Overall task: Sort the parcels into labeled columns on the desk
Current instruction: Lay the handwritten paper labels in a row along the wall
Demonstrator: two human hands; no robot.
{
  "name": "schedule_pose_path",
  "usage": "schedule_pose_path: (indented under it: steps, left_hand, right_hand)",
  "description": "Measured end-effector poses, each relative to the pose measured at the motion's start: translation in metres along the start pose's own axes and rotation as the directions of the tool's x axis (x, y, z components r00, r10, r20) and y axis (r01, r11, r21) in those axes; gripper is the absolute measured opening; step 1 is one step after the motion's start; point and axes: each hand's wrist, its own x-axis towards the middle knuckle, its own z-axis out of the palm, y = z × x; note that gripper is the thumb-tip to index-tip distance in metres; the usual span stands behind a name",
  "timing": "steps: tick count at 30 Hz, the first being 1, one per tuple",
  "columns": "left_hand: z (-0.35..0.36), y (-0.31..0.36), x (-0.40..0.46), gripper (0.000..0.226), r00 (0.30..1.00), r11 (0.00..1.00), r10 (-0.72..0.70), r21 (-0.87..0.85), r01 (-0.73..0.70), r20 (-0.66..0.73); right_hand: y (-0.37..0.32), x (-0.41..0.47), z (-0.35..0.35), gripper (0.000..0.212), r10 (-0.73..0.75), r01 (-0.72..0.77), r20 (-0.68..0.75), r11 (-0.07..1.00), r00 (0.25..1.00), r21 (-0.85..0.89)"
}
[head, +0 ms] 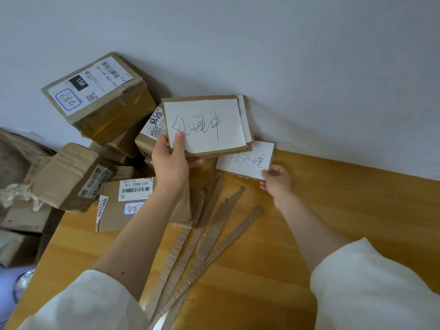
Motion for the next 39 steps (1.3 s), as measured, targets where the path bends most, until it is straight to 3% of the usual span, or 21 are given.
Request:
schedule_pose_path:
  steps: [8,13,17,21,23,26,30,39]
  left_hand:
    - [-0.003,-0.013,0.003,0.019,0.999,0.999,0.020,0.035,-0.021,0.040]
    - [-0.003,-0.020,0.002,0.021,0.999,0.999,0.012,0.037,-0.013,0.043]
    - [-0.005,-0.023,0.003,0.027,0.999,1.000,-0.004,0.024,0.003,0.033]
    - [-0.005,-0.024,0.001,0.024,0.998,0.999,-0.037,0.007,0.036,0.046]
    - [-0.005,-0.024,-0.002,0.022,0.996,0.998,-0.058,0.001,0.059,0.060]
    - [-0.003,-0.024,-0.008,0.024,0.992,0.996,-0.090,-0.014,0.091,0.091]
    - [0.003,-0.024,-0.020,0.022,0.978,0.986,-0.160,-0.029,0.166,0.135]
    - [0.018,-0.028,-0.062,0.032,0.939,0.965,-0.248,-0.027,0.262,0.239]
  right_hand:
    - [0.009,0.011,0.015,0.008,-0.089,0.078,-0.025,0.951,0.996,-0.299]
    - [0.005,0.016,0.014,0.015,-0.165,0.138,-0.046,0.924,0.985,-0.357]
    - [0.002,0.016,0.012,0.035,-0.161,0.127,-0.048,0.904,0.986,-0.408]
    - [-0.005,0.009,0.003,0.042,-0.209,0.126,-0.089,0.825,0.974,-0.552]
    - [-0.010,0.003,-0.002,0.034,-0.249,0.176,-0.088,0.855,0.964,-0.488]
    - [-0.020,-0.012,-0.007,0.021,-0.288,0.281,-0.010,0.941,0.958,-0.187]
    - [-0.037,-0.036,-0.016,0.017,-0.275,0.269,0.073,0.960,0.959,0.081]
    - [-0.029,-0.075,-0.060,0.033,-0.345,0.346,0.134,0.938,0.929,0.020]
